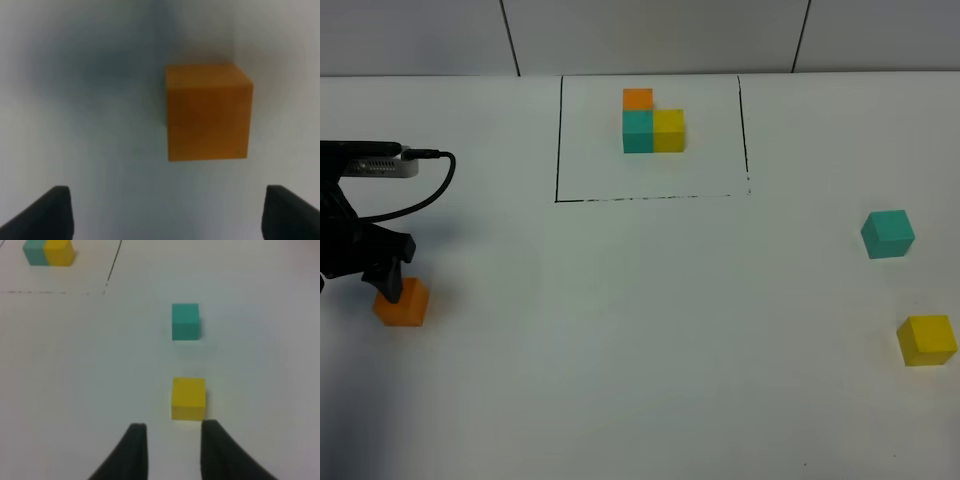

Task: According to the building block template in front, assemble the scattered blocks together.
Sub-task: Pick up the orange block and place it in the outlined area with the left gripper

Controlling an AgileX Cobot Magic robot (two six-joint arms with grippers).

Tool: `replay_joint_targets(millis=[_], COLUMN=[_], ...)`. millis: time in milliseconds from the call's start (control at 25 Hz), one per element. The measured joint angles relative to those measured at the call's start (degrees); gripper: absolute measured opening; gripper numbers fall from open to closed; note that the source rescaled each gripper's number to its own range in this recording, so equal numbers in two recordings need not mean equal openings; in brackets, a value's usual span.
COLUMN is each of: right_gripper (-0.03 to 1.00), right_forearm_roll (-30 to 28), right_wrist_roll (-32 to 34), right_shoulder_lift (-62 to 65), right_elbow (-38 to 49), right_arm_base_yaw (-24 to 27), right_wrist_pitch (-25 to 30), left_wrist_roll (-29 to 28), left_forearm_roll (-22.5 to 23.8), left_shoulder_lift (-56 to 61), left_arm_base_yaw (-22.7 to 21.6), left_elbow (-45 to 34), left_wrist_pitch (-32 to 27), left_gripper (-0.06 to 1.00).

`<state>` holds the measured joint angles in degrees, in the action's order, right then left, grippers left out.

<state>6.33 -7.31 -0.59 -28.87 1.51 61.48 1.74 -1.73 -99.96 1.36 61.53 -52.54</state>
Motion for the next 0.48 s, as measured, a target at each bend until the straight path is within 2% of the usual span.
replay_joint_targets(millis=[280,480], right_gripper=[0.00,0.00], right_forearm_roll=[0.00,0.00], right_wrist_roll=[-0.01,-0.01], right_shoulder_lift=[0.00,0.00], right_elbow=[0.00,0.00], right_arm_base_yaw=[0.00,0.00], right_wrist_pitch=[0.00,-0.04], left_wrist_roll=[-0.23,-0.47], left_forearm_roll=[-2.62,-2.82], left_shoulder_lift=[-2.62,-4.45], left_arm_base_yaw=[0.00,1.63], left_elbow=[0.00,0.00], left_wrist_pitch=[4.87,5.55], left_gripper=[0.89,0.89])
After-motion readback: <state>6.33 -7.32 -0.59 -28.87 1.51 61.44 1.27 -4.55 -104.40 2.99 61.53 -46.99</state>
